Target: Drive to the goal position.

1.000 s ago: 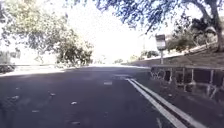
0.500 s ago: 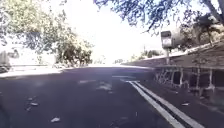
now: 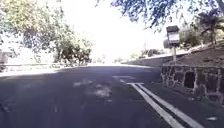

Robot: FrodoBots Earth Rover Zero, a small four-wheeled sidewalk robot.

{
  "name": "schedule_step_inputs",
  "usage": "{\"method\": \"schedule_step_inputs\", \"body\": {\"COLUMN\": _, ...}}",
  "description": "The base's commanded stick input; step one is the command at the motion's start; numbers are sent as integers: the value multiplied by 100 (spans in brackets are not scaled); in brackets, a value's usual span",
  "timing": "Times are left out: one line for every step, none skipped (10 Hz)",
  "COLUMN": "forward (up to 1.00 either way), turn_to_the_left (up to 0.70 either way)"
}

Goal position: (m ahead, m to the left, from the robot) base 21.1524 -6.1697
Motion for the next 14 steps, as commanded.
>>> {"method": "schedule_step_inputs", "body": {"forward": 100, "turn_to_the_left": 0}}
{"method": "schedule_step_inputs", "body": {"forward": 100, "turn_to_the_left": 0}}
{"method": "schedule_step_inputs", "body": {"forward": 100, "turn_to_the_left": 0}}
{"method": "schedule_step_inputs", "body": {"forward": 100, "turn_to_the_left": 0}}
{"method": "schedule_step_inputs", "body": {"forward": 100, "turn_to_the_left": 0}}
{"method": "schedule_step_inputs", "body": {"forward": 100, "turn_to_the_left": 0}}
{"method": "schedule_step_inputs", "body": {"forward": 100, "turn_to_the_left": -27}}
{"method": "schedule_step_inputs", "body": {"forward": 100, "turn_to_the_left": -27}}
{"method": "schedule_step_inputs", "body": {"forward": 100, "turn_to_the_left": 0}}
{"method": "schedule_step_inputs", "body": {"forward": 100, "turn_to_the_left": 0}}
{"method": "schedule_step_inputs", "body": {"forward": 100, "turn_to_the_left": 0}}
{"method": "schedule_step_inputs", "body": {"forward": 100, "turn_to_the_left": 0}}
{"method": "schedule_step_inputs", "body": {"forward": 100, "turn_to_the_left": 0}}
{"method": "schedule_step_inputs", "body": {"forward": 100, "turn_to_the_left": 0}}
